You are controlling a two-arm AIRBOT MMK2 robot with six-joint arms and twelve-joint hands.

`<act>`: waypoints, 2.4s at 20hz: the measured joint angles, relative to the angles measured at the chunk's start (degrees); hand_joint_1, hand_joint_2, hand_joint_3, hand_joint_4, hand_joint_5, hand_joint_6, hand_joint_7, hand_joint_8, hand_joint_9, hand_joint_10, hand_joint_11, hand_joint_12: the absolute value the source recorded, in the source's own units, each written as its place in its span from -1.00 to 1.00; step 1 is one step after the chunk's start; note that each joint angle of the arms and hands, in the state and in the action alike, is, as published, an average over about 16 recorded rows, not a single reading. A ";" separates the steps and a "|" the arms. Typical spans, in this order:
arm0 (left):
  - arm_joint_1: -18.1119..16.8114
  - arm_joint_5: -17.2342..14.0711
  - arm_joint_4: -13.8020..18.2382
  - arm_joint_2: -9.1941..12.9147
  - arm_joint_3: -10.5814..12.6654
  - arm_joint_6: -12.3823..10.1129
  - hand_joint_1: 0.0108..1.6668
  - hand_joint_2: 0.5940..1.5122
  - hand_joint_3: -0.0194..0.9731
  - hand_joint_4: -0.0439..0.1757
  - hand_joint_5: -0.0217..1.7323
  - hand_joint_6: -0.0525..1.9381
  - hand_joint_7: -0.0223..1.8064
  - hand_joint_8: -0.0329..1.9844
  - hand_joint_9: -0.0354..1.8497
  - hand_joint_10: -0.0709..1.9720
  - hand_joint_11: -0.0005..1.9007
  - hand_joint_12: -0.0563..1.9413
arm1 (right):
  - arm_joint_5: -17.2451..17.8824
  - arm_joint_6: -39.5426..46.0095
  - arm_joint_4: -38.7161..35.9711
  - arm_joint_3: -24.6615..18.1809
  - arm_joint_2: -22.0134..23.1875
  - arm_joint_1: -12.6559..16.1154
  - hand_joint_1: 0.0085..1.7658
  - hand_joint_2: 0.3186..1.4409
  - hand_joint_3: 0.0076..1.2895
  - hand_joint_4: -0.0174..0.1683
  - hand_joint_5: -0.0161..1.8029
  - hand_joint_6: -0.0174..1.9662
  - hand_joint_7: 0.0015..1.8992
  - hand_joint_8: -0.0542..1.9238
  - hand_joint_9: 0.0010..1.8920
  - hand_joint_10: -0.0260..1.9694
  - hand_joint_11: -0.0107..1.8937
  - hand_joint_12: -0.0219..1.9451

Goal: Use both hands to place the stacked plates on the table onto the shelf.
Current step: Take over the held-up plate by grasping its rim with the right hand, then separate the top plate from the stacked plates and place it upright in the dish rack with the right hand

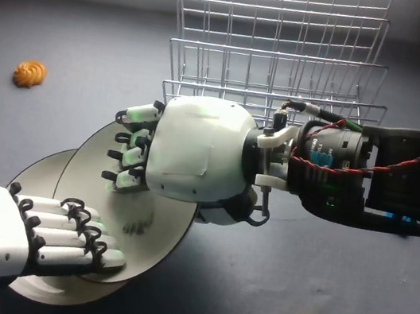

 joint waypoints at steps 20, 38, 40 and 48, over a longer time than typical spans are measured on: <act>-2.65 -4.27 -7.93 0.09 12.10 0.09 -0.98 0.07 -0.92 -0.57 -0.97 -0.94 -0.96 -0.97 -0.95 -0.92 -0.98 -0.93 | 1.88 0.32 1.37 -4.87 3.21 2.34 0.24 0.18 -0.99 -0.83 -0.08 -0.21 0.02 -0.24 0.32 -0.92 -0.01 0.03; -4.61 -6.32 -10.95 0.70 19.47 -0.71 -0.98 0.06 -0.92 -0.57 -0.95 -0.94 -0.96 -0.97 -0.94 -0.92 -0.98 -0.93 | -3.99 -5.27 17.82 -24.60 21.09 9.29 0.33 0.19 -0.99 -0.64 0.11 -0.07 0.16 -0.13 0.38 -0.94 -0.04 0.01; -4.36 -7.52 -10.12 0.82 20.15 -0.65 -0.99 0.06 -0.92 -0.57 -0.95 -0.94 -0.96 -0.97 -0.94 -0.92 -0.98 -0.93 | -4.20 -5.85 19.51 -25.98 22.98 10.22 0.34 0.19 -0.99 -0.64 0.12 -0.07 0.17 -0.13 0.39 -0.94 -0.03 0.01; -2.74 -16.55 -2.75 0.72 23.17 0.16 -0.99 0.06 -0.92 -0.57 -0.95 -0.94 -0.95 -0.97 -0.94 -0.92 -0.98 -0.93 | -3.66 -6.78 27.12 -28.06 28.01 13.88 0.34 0.19 -0.99 -0.65 0.13 -0.07 0.17 -0.14 0.40 -0.94 -0.04 0.03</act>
